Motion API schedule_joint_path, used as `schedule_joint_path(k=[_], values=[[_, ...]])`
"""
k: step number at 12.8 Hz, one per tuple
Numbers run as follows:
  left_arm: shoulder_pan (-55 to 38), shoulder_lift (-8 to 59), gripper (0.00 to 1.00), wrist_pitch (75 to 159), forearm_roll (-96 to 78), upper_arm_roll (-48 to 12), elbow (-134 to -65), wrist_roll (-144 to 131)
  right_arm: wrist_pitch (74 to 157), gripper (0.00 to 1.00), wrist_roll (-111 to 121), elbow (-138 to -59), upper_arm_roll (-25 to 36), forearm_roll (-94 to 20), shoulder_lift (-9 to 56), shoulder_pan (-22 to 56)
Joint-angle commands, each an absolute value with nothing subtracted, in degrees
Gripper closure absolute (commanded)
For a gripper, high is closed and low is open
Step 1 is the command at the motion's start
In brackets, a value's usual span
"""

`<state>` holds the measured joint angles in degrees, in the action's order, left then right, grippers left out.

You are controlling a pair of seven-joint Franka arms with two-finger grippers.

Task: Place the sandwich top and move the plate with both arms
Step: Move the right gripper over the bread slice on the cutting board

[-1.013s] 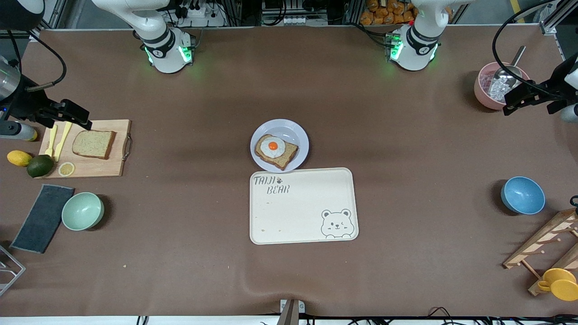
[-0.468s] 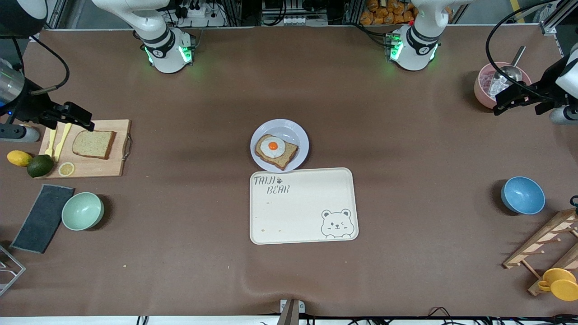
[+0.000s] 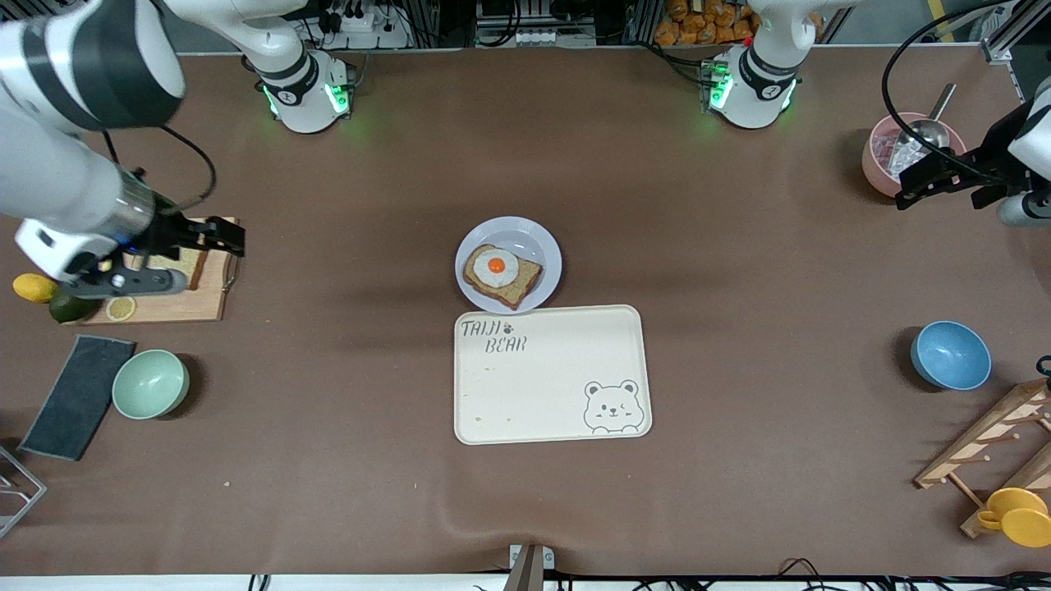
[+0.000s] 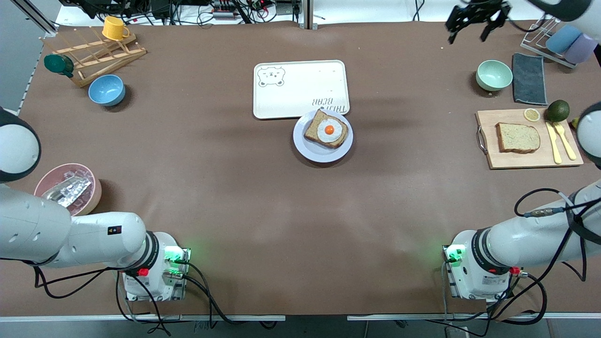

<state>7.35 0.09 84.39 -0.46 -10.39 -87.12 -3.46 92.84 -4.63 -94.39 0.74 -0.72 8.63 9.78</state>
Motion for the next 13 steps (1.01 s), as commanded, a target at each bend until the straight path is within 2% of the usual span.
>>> schedule_joint_path(k=[1, 3, 6, 11, 13], values=[[7.3, -0.4, 0.00, 84.3, -0.7, -10.8, -87.3, -4.0, 93.9, 0.00, -1.3, -93.0, 1.1, -0.3, 13.9, 10.0], [6.6, -0.6, 0.00, 84.2, -0.6, -11.1, -87.3, -4.0, 94.0, 0.00, -1.2, -93.4, 1.5, 1.7, 14.5, 8.6], [1.9, -0.1, 0.00, 84.4, -0.5, -7.4, -87.3, -4.1, 94.0, 0.00, 5.1, -94.7, 1.5, 2.1, 17.2, -0.8], [1.1, -0.1, 0.00, 84.4, -0.4, -6.0, -87.4, -4.2, 97.6, 0.00, 8.7, -103.6, 1.4, 8.5, 13.6, -11.9], [1.1, -0.1, 0.00, 84.4, -0.4, -6.1, -87.5, -4.2, 105.6, 0.00, 17.0, -109.7, 1.4, 8.5, 13.6, -19.7]])
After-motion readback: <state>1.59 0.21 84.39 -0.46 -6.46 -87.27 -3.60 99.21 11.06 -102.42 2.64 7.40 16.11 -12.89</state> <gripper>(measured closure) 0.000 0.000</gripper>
